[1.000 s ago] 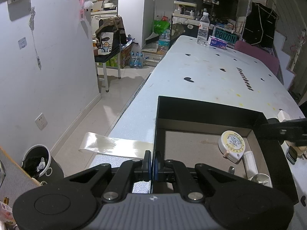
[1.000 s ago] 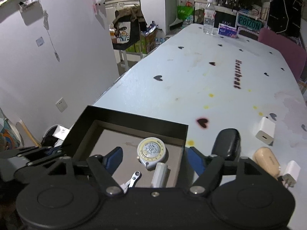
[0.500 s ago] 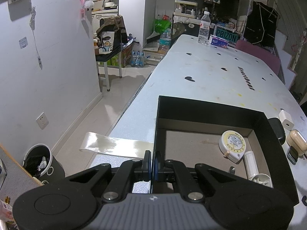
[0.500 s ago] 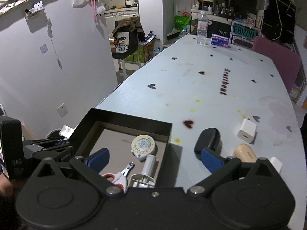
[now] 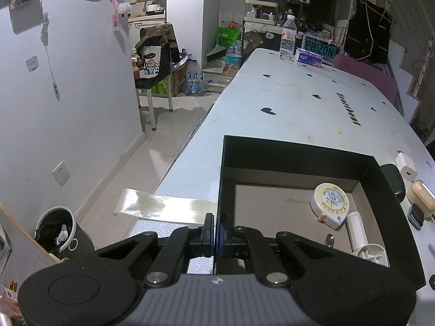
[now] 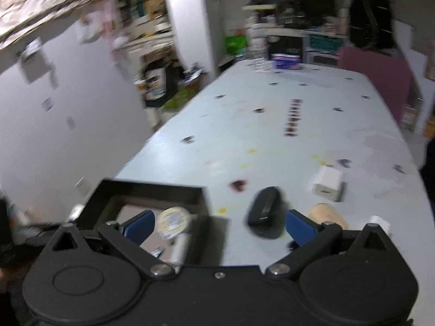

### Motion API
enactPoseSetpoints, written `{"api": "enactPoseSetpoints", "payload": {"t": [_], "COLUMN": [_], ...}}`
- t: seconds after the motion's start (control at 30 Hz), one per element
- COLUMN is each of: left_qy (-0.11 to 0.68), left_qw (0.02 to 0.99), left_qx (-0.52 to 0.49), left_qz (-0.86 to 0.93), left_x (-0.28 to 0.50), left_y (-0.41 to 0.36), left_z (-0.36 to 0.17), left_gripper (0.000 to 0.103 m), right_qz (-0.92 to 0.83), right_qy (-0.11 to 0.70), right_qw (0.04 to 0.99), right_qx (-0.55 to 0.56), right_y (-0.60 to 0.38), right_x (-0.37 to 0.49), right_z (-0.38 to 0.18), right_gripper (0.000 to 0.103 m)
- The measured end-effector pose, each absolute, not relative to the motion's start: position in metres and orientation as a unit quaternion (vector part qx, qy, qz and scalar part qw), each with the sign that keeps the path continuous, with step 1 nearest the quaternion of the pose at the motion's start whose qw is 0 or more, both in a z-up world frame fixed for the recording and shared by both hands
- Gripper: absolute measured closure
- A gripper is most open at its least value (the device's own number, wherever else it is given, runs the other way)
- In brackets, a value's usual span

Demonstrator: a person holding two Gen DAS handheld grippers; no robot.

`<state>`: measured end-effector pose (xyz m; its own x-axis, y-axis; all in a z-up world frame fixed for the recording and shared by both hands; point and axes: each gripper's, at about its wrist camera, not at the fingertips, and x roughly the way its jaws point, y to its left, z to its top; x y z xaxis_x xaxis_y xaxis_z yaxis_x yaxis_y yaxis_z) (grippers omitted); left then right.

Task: Organize rigid objects
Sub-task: 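Move the right gripper to the beige earbud case and grasp it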

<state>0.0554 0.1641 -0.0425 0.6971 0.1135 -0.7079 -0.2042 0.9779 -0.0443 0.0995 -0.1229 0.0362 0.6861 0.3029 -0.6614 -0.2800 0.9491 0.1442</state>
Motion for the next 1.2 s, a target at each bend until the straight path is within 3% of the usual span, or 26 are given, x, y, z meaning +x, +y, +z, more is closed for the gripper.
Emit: {"api": "enactPoseSetpoints", "payload": {"t": [0.4,0.63,0.7,0.77,0.87,1.2], "left_qy": [0.380,0.381,0.381,0.381,0.381,0.380], "left_qw": [0.920,0.921,0.921,0.921,0.921,0.921], "left_qx": [-0.050,-0.020,-0.015,-0.012,-0.012,-0.011], "left_qz": [0.083,0.082,0.082,0.082,0.082,0.082], "left_x": [0.055,0.054,0.054,0.054,0.054,0.054], "left_y": [0.162,0.155,0.154,0.153,0.153,0.153], "left_z": [-0.042,-0.042,-0.042,-0.042,-0.042,-0.042], "left_gripper": [0.100,0.101,0.101,0.101,0.101,0.101], "right_qz": [0.069,0.036,0.020,0.020,0.050,0.134], "right_qy": [0.319,0.361,0.375,0.385,0.393,0.415], "right_qw": [0.943,0.929,0.923,0.919,0.915,0.898], "right_qx": [0.062,0.077,0.087,0.087,0.070,-0.065], "right_y": [-0.186,-0.220,-0.231,-0.236,-0.235,-0.204], "right_x": [0.119,0.139,0.147,0.154,0.165,0.187], "right_z": [0.022,-0.002,-0.009,-0.015,-0.024,-0.046], "right_gripper": [0.000,0.000,0.007,0.021,0.029,0.038]}}
